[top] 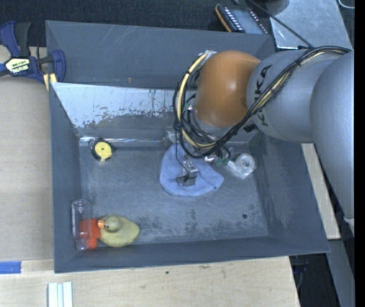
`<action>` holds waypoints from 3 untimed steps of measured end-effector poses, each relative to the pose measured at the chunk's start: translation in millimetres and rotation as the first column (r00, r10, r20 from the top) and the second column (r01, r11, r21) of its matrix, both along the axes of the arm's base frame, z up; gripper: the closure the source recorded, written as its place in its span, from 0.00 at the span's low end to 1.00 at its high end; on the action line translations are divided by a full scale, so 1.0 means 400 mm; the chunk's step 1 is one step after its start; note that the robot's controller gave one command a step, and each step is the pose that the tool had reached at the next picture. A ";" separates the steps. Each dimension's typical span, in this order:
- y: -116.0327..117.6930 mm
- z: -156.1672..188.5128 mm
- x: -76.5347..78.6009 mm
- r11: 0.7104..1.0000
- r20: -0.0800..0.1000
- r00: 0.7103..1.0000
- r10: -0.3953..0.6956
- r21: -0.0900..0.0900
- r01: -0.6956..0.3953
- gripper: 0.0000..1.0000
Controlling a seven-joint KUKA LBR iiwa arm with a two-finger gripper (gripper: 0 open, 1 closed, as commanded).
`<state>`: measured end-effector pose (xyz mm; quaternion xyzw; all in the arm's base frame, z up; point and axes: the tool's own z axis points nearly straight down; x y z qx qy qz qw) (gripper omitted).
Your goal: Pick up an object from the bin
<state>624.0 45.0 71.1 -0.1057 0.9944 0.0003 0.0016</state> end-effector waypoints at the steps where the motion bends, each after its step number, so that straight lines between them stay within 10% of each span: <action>1: 0.156 0.000 0.006 0.809 0.003 0.809 0.588 -0.001 -0.588 0.00; 2: -0.004 0.002 0.002 1.000 0.001 1.000 -0.003 0.001 0.003 0.00; 3: 0.119 0.002 -0.002 0.731 0.009 0.731 0.682 -0.006 -0.682 1.00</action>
Offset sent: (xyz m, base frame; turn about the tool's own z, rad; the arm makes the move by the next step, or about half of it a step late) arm 0.0000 0.0000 0.0000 0.0000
